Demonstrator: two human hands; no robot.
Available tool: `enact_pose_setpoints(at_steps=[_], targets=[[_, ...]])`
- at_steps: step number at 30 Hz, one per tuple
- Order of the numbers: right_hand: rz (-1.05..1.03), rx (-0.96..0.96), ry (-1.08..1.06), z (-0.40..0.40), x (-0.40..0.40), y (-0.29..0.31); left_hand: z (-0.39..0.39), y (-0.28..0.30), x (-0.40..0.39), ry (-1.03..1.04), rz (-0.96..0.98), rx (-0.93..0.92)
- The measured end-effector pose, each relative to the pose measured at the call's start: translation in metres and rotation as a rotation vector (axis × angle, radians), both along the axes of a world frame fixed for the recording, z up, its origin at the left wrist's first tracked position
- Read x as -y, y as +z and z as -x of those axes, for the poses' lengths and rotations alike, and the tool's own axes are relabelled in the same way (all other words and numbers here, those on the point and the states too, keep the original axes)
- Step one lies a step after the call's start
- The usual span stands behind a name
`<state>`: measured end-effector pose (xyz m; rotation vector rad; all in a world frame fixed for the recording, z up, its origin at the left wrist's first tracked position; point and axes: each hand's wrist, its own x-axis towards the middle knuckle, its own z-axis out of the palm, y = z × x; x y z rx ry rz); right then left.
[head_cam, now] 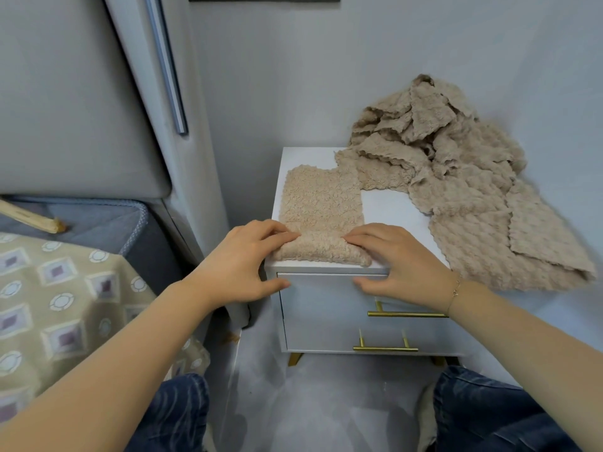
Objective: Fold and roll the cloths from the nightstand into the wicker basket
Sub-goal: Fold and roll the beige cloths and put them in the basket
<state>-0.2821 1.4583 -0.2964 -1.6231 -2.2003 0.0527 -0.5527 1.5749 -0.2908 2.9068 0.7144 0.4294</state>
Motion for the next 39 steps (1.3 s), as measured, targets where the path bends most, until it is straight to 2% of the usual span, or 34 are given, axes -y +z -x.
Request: enact_pose_setpoints(at_steps=[4,8,15,18,22,25,32,37,39], targets=[[-0.09,-0.019,-0.016,0.004,0.004,-0.007,-0.006,-0.005,0.009,-0.004,-0.031,0.123],[-0.157,-0.081,-0.02,0.004,0.012,-0.012,-0.009,-0.008,0.024,0.023,0.025,0.257],[-0.154,-0.177,-0.085,0.006,0.014,-0.004,-0.01,-0.002,0.029,0.185,0.382,0.345],[-0.071,-0.304,-0.183,0.009,0.01,-0.001,-0.012,-0.002,0.026,0.26,0.536,0.362],[0.054,-0.468,-0.28,0.009,0.005,0.005,-0.017,-0.001,0.02,0.358,0.65,0.377],[0.059,-0.528,-0.371,0.01,0.0,0.008,-0.022,0.004,0.022,0.401,0.706,0.421],[-0.004,-0.44,-0.491,0.01,-0.009,0.002,-0.034,0.003,0.018,0.483,0.683,0.497],[0.004,-0.155,-0.626,0.01,-0.013,0.004,-0.037,-0.005,0.009,0.53,0.56,0.473],[-0.027,-0.109,-0.641,0.008,-0.013,0.005,-0.038,-0.009,0.004,0.541,0.477,0.453]])
